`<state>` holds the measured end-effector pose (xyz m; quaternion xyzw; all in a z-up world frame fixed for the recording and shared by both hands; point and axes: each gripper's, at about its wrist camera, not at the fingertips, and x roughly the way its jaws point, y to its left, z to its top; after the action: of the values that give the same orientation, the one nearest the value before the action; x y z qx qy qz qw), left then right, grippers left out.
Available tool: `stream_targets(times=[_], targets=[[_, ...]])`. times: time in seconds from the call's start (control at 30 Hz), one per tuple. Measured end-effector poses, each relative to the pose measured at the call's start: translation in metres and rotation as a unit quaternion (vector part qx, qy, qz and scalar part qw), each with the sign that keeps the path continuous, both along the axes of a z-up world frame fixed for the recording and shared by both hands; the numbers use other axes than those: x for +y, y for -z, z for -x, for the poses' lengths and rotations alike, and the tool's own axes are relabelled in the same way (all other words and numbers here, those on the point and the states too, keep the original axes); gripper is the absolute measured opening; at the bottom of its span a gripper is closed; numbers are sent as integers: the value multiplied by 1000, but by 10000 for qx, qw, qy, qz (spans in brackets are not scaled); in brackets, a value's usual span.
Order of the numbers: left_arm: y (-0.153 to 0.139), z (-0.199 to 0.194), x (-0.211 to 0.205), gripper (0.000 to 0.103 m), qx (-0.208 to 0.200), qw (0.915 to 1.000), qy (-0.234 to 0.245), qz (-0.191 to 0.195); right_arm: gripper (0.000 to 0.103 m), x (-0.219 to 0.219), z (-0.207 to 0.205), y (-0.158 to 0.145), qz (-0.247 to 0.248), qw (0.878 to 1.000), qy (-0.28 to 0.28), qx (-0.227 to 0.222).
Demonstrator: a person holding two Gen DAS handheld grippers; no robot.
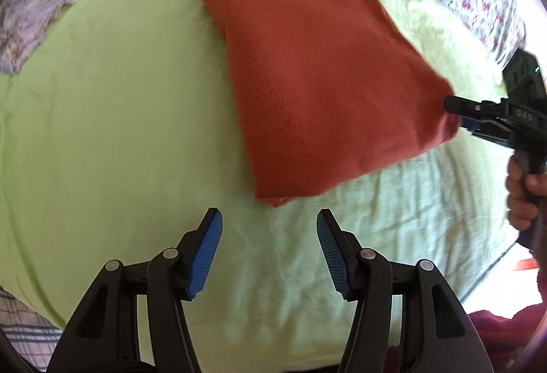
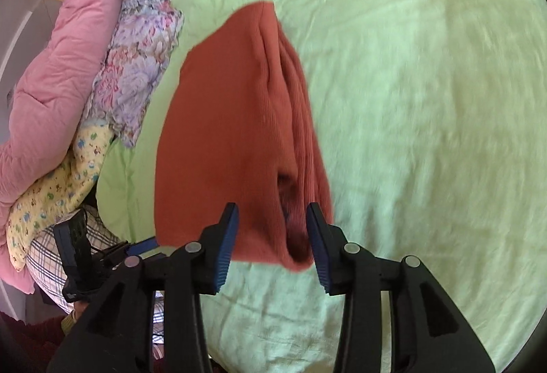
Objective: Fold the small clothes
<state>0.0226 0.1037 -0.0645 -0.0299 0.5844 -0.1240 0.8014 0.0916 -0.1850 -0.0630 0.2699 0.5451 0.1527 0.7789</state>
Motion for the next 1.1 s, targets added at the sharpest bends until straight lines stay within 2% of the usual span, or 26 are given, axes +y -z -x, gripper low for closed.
stream_targets(times=[0.13, 0.17, 0.2, 0.23, 0.27, 0.3, 0.4, 0.47, 0.57, 0.7, 0.83, 1.0, 1.1], targets=[[6, -8, -5, 56, -348, 9987, -186, -333, 41, 12, -1, 5, 94, 9999, -131, -59], [8, -11, -5, 50, -382, 9980, -271, -420, 36, 14, -1, 5, 73, 9998, -141, -86], [10, -12, -6, 36, -421, 9975, -355, -432, 16, 16, -2, 4, 72, 9997, -178, -115], [8, -12, -6, 28, -472, 9972, -441, -377, 7, 18, -3, 4, 101, 9997, -213, -103], [5, -10, -6, 17, -538, 9966, -538, -305, 7, 18, -3, 2, 135, 9996, -236, -107], [2, -8, -4, 12, -606, 9960, -590, -302, 6, 18, -2, -3, 119, 9994, -256, -185], [-3, 2, -11, 9, -814, 9930, -667, -536, 5, 9, 3, -28, 49, 9982, -217, -551], [4, 4, -14, 8, -726, 9931, -722, -568, 4, 3, 3, -35, 164, 9976, -232, -632], [11, 4, -19, 7, -689, 9932, -722, -600, 4, 0, -1, -19, 444, 9977, -339, -396], [6, 3, -11, 7, -686, 9938, -773, -419, 4, 6, -2, 8, 850, 9948, -535, -163], [12, 1, -7, 6, -544, 9950, -785, -287, 4, 1, 0, 23, 870, 9952, -447, -5], [9, 4, 1, 6, -418, 9964, -730, -133, 5, -4, 2, 26, 973, 9947, -338, 31], [-4, 11, 5, 6, -477, 9972, -574, -69, 17, -14, 4, 23, 1015, 9946, -209, 86]])
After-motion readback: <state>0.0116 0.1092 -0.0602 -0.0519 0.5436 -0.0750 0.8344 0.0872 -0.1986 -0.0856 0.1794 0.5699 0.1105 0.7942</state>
